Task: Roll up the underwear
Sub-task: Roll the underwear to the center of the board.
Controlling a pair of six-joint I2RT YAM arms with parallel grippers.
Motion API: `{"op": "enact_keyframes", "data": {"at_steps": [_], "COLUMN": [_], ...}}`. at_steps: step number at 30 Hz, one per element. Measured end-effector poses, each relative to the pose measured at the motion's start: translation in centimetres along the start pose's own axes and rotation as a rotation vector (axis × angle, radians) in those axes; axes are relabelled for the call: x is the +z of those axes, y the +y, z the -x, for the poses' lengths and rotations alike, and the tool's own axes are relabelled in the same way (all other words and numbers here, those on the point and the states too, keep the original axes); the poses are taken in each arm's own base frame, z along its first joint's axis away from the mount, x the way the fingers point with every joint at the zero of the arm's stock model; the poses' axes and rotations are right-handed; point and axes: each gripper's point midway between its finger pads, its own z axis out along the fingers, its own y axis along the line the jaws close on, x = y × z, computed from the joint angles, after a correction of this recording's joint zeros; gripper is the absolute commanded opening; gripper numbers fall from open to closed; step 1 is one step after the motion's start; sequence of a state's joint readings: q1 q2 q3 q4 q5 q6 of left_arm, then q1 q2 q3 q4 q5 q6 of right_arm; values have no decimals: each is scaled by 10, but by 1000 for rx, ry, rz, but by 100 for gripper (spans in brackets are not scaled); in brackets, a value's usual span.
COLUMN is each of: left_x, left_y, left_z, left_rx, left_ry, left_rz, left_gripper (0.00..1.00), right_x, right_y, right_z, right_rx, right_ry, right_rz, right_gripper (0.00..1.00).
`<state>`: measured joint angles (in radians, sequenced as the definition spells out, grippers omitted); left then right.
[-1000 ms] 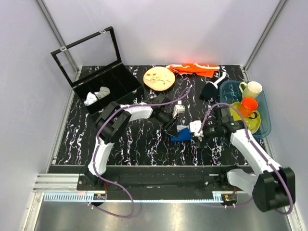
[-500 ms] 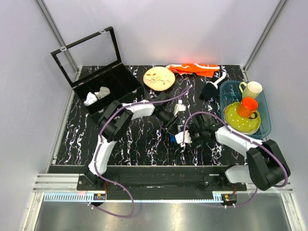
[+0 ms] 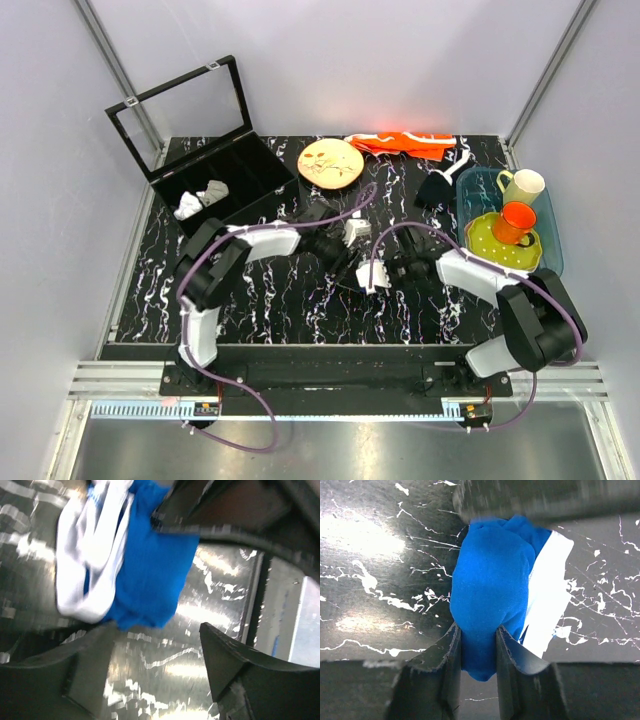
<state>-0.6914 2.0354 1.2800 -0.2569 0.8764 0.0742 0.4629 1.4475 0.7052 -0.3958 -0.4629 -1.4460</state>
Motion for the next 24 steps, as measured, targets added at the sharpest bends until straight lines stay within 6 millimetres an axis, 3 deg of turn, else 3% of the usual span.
{"op": "enact_keyframes", "data": {"at_steps": [1, 4, 9, 13, 19, 24], "left_x": [-7, -31, -66, -87, -98, -81], "left_y": [2, 7, 10, 5, 8, 14], "left_z": [-5, -15, -4, -6, -1, 11], "left_rx": [10, 51, 165, 224, 197, 149], "left_ry": [-12, -60, -213, -329, -456, -485], "left_rz": [45, 187, 376, 468, 503, 371], "left_gripper": [99, 99, 99, 99, 99, 99], "right_x": [0, -1, -4, -8, -8, -9], "right_y": [0, 0, -3, 2, 5, 6], "right_z": [0, 3, 5, 6, 5, 6], "right_rx": [12, 82, 263, 414, 653, 836], "right_ry": [0, -7, -66, -130, -215, -228], "right_rz": [6, 46, 141, 226, 366, 450], "right_gripper": [28, 27, 27, 27, 28, 28]}}
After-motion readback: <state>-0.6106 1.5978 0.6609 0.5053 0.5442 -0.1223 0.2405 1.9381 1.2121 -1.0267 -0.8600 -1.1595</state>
